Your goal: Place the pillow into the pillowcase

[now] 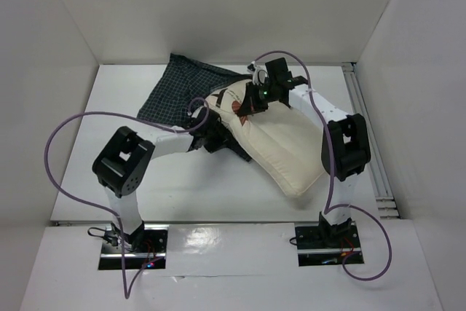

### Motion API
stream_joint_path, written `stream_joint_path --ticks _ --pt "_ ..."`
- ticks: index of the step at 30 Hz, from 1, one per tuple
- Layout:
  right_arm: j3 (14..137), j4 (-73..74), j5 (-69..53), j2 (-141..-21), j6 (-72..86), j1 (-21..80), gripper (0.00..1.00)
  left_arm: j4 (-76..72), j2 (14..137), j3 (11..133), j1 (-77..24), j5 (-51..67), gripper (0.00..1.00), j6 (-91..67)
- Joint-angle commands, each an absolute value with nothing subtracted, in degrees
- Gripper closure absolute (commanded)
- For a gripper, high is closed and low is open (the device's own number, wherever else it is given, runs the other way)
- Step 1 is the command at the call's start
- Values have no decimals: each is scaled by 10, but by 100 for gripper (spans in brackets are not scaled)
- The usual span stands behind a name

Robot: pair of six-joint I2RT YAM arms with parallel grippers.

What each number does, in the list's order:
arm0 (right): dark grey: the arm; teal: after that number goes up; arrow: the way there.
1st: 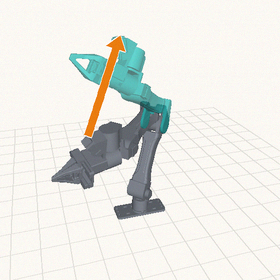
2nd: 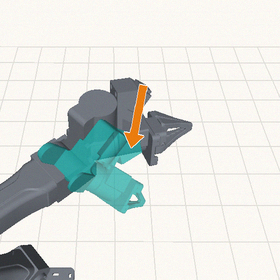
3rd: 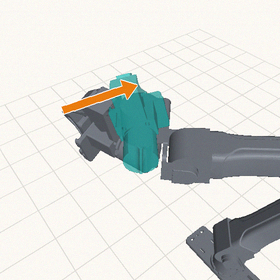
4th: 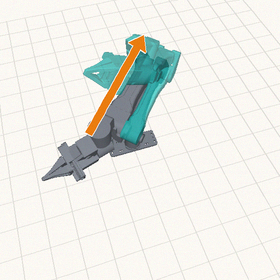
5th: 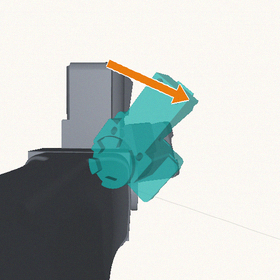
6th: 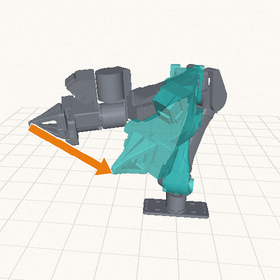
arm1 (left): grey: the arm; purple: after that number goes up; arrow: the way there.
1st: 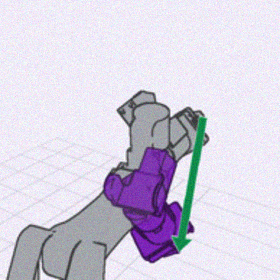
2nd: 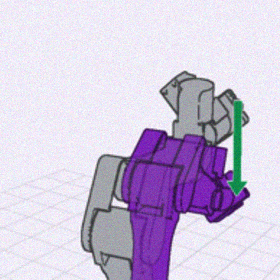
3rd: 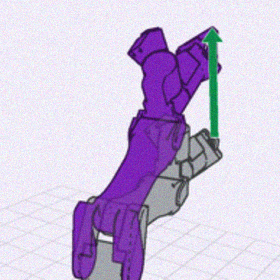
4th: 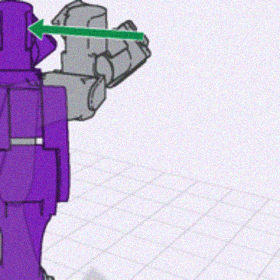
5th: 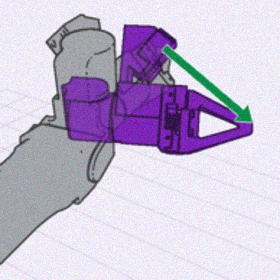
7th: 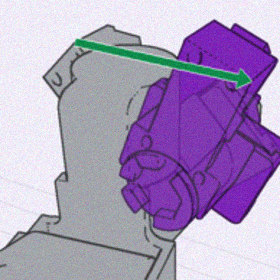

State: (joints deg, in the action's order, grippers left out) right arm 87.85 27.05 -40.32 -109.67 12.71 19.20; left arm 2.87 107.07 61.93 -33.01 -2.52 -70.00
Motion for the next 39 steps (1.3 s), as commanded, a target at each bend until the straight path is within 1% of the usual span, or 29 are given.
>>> stream_joint_path --ticks 1,4,9,10,12,15,17,19,22,23,26,30,32,35,36,39 --pt "956 317 -324 -1107 107 203 100 82 1007 587 -337 -3 100 -660" --pt "984 336 -252 -1121 113 215 100 82 955 529 -337 4 100 -654" --pt "1033 374 -157 -1156 113 256 100 87 876 474 -337 33 100 -643" --pt "1041 381 -109 -1162 113 265 100 87 858 454 -337 33 100 -643" --pt "1054 394 -74 -1185 113 288 100 107 797 436 -337 33 100 -638" --pt "1038 394 -49 -1211 113 300 100 126 721 404 -337 38 100 -631" --pt "1021 388 -31 -1219 113 308 100 152 692 386 -337 33 100 -631" --pt "1007 395 -39 -1214 119 314 100 176 655 374 -337 26 100 -631" --pt "991 409 14 -1193 120 320 100 190 622 359 -324 26 100 -631" --pt "1007 426 60 -1193 120 325 100 190 607 354 -324 34 100 -631" --pt "1047 467 123 -1181 109 330 100 202 588 354 -314 47 100 -631" --pt "1085 506 172 -1168 104 357 100 221 574 359 -314 47 100 -636" --pt "1069 506 179 -1159 104 375 100 229 569 365 -314 41 100 -630" --pt "973 478 174 -1153 119 420 100 240 555 365 -314 41 100 -630" --pt "913 467 163 -1153 124 427 100 240 555 365 -314 41 100 -630" --pt "853 426 132 -1159 142 438 100 245 525 351 -314 41 100 -642"
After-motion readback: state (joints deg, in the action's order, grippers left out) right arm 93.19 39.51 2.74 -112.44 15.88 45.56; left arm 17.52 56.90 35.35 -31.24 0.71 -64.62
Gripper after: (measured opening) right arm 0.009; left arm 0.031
